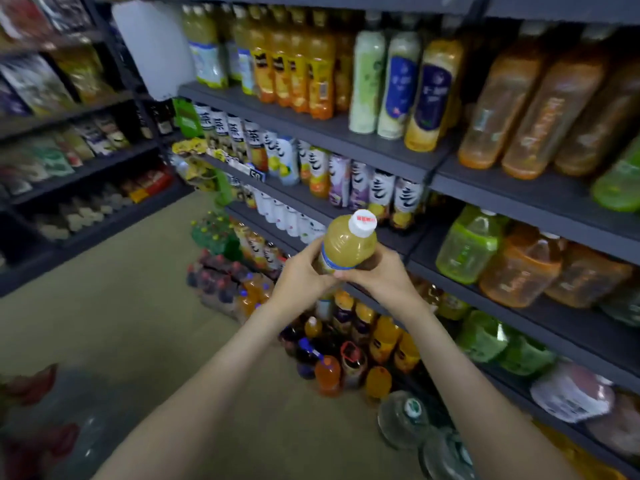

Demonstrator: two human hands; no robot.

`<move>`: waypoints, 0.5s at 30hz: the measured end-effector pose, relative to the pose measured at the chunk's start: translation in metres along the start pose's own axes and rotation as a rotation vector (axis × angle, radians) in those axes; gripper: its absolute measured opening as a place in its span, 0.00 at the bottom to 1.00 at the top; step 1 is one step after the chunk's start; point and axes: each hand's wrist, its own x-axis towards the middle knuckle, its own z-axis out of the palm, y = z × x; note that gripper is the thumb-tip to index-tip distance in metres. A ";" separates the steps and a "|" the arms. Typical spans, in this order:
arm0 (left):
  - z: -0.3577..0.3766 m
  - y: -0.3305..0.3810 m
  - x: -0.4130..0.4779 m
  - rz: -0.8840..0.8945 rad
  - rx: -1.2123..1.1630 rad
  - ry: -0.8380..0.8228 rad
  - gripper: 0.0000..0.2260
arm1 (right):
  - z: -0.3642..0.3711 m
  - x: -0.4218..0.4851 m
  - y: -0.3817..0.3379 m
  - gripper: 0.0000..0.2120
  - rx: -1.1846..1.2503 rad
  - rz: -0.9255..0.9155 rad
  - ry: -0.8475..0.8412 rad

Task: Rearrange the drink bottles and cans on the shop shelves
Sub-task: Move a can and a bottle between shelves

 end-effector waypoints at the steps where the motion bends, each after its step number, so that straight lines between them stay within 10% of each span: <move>1: -0.024 -0.007 0.014 0.030 0.009 0.037 0.25 | 0.022 0.021 -0.007 0.20 -0.003 -0.024 0.006; 15: -0.206 -0.101 0.231 0.259 0.153 0.226 0.28 | 0.182 0.290 -0.041 0.18 0.007 -0.216 0.126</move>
